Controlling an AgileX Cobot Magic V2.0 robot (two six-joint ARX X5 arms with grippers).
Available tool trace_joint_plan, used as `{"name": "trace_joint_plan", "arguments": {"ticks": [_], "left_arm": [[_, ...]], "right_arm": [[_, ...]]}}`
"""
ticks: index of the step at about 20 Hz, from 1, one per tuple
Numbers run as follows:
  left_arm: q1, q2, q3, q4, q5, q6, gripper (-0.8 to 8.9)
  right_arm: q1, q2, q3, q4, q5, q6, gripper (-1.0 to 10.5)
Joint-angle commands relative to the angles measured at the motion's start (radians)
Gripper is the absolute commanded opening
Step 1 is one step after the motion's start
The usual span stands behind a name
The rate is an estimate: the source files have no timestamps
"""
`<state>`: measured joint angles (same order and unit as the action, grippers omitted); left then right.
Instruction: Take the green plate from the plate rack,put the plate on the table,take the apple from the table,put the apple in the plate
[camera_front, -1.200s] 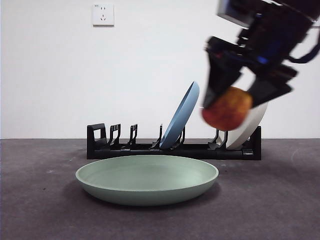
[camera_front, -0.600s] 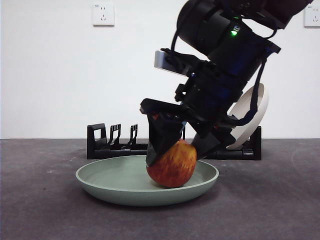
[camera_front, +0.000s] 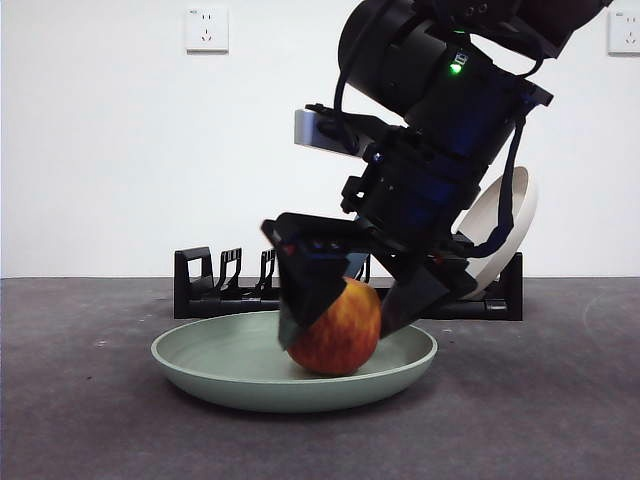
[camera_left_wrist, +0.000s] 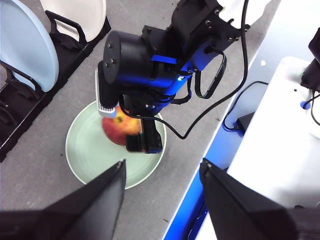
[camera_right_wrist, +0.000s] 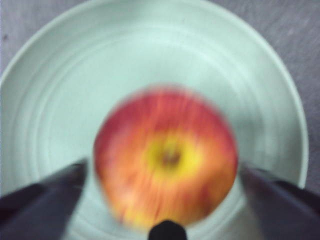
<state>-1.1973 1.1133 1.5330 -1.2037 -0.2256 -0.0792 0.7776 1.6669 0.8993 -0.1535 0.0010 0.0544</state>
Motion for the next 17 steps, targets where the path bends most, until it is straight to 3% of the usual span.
{"name": "trace_joint_plan", "arguments": {"ticks": [1,5,9,14,17], "left_arm": [[-0.002,0.001,-0.005,-0.002,-0.001,-0.001,2.51],[-0.002,0.001,-0.005,-0.003,-0.001,0.000,2.51],[-0.002,0.001,-0.005,-0.003,0.000,0.000,2.51],[-0.002,0.001,-0.005,-0.003,0.010,0.000,2.51],[-0.002,0.001,-0.005,-0.006,0.088,0.000,2.51]], "right_arm": [[0.002,-0.027,-0.010,0.011,0.000,-0.003,6.3],[0.003,-0.156,-0.010,-0.050,-0.001,0.000,6.3],[0.003,-0.372,-0.010,-0.293,-0.004,0.008,6.3],[0.003,-0.668,-0.010,-0.642,-0.117,0.021,6.3],[0.003,-0.801,-0.010,-0.784,-0.161,0.060,6.2]]}}
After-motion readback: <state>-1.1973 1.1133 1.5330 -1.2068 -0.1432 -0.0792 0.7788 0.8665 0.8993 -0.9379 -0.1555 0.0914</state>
